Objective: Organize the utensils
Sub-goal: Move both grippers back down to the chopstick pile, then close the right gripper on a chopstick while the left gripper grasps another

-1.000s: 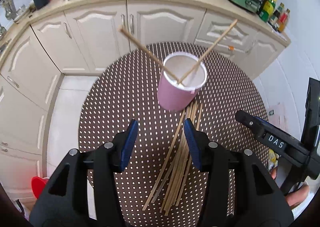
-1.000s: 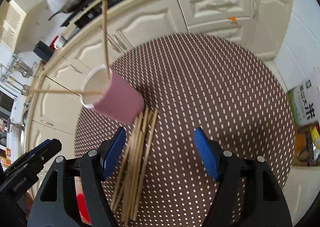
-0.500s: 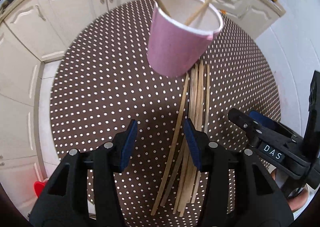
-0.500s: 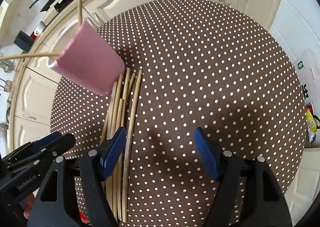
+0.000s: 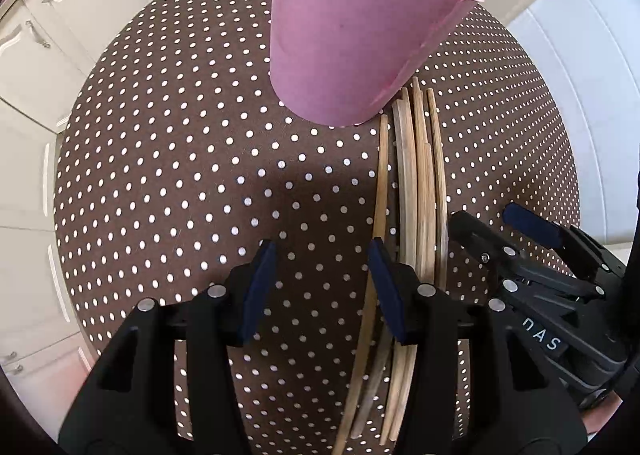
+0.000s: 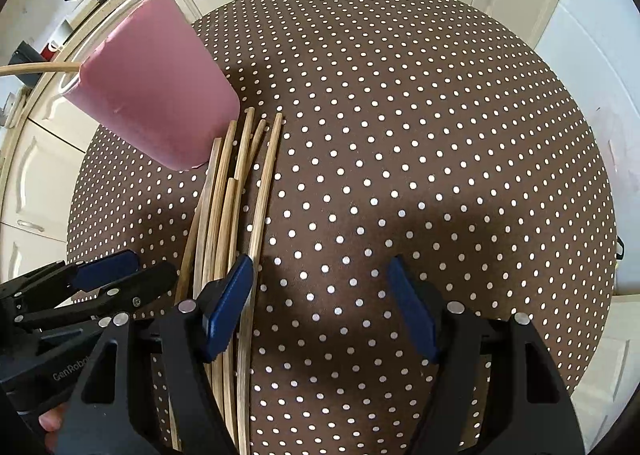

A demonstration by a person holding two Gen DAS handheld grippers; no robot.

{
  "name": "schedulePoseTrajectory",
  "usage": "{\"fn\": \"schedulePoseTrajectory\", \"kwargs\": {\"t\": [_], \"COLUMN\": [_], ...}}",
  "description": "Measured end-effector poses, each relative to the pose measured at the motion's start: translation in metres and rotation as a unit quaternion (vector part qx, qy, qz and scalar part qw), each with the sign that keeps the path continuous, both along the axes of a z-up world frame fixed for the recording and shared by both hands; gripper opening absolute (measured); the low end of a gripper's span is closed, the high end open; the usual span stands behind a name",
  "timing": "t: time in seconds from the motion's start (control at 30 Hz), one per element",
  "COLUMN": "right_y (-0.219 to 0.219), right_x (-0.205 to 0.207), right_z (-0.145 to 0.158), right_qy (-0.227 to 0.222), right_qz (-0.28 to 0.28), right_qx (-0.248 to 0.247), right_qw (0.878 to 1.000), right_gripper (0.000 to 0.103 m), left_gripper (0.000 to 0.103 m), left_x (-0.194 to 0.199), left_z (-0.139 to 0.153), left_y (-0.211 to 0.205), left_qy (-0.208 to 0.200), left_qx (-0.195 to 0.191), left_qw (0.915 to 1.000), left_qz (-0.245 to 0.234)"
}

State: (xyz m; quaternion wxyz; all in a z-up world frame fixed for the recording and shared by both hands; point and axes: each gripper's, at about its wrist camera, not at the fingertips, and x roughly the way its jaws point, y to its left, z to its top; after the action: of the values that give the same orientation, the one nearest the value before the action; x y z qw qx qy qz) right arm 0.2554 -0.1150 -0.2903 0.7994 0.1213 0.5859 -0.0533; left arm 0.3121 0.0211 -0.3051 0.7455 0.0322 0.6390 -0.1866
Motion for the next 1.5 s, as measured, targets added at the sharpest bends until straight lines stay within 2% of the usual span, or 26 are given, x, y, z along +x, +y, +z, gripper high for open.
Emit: {"fn": "schedulePoseTrajectory", "kwargs": {"t": [0.33, 0.47, 0.57, 0.63, 0.67, 0.77, 0.87, 0.97, 1.13, 1.23, 1.3, 1.33, 1.37, 1.43, 1.5], "right_y": [0.031, 0.054, 0.064, 0.068, 0.068, 0.061, 0.048, 0.044, 0.041, 0.028, 0.013, 0.006, 0.004, -0.007, -0.015], "right_x": [0.02, 0.032, 0.035, 0.038, 0.04, 0.045, 0.048, 0.051, 0.056, 0.06, 0.058, 0.057, 0.054, 0.052, 0.049], "right_z": [-0.003, -0.006, -0.003, -0.001, -0.001, -0.003, -0.003, -0.001, 0.0, -0.002, -0.002, -0.002, 0.001, 0.001, 0.001], "right_qy": [0.018, 0.033, 0.018, 0.016, 0.017, 0.018, 0.02, 0.025, 0.028, 0.028, 0.029, 0.029, 0.029, 0.03, 0.032], "right_qz": [0.011, 0.041, 0.055, 0.072, 0.075, 0.069, 0.066, 0.067, 0.071, 0.07, 0.066, 0.064, 0.063, 0.06, 0.054], "right_qx": [-0.026, -0.073, -0.069, -0.059, -0.046, -0.006, 0.035, 0.052, 0.067, 0.084, 0.092, 0.095, 0.098, 0.105, 0.114], "right_qw": [0.999, 0.996, 0.996, 0.996, 0.996, 0.997, 0.997, 0.996, 0.995, 0.994, 0.993, 0.993, 0.993, 0.992, 0.991], "right_gripper": [0.07, 0.066, 0.044, 0.012, 0.01, 0.007, 0.006, 0.005, 0.005, 0.005, 0.005, 0.005, 0.005, 0.005, 0.005], "left_gripper": [0.049, 0.05, 0.05, 0.051, 0.051, 0.051, 0.051, 0.053, 0.053, 0.053, 0.041, 0.028, 0.019, 0.01, 0.009], "left_x": [0.038, 0.037, 0.039, 0.039, 0.038, 0.035, 0.036, 0.039, 0.04, 0.04, 0.036, 0.035, 0.033, 0.031, 0.03], "left_z": [0.001, 0.002, 0.004, 0.004, 0.003, 0.0, -0.002, -0.005, -0.01, -0.012, -0.01, -0.008, -0.01, -0.01, -0.009], "left_y": [0.001, 0.018, 0.023, 0.024, 0.024, 0.019, 0.01, 0.003, -0.019, -0.036, -0.047, -0.05, -0.057, -0.063, -0.068], "left_qy": [0.01, 0.013, 0.02, 0.022, 0.023, 0.028, 0.022, 0.021, 0.0, -0.013, -0.017, -0.02, -0.022, -0.024, -0.025], "left_qx": [-0.013, -0.004, -0.008, -0.009, -0.009, -0.011, 0.003, 0.014, 0.064, 0.092, 0.093, 0.094, 0.098, 0.098, 0.1], "left_qw": [0.9996, 0.9999, 0.9998, 0.9997, 0.9997, 0.9995, 0.9997, 0.9997, 0.9979, 0.9957, 0.9955, 0.9953, 0.9949, 0.9949, 0.9947], "left_qz": [-0.022, -0.01, -0.003, -0.002, -0.003, -0.009, -0.012, -0.004, -0.013, -0.001, 0.004, 0.005, 0.005, 0.002, 0.003]}}
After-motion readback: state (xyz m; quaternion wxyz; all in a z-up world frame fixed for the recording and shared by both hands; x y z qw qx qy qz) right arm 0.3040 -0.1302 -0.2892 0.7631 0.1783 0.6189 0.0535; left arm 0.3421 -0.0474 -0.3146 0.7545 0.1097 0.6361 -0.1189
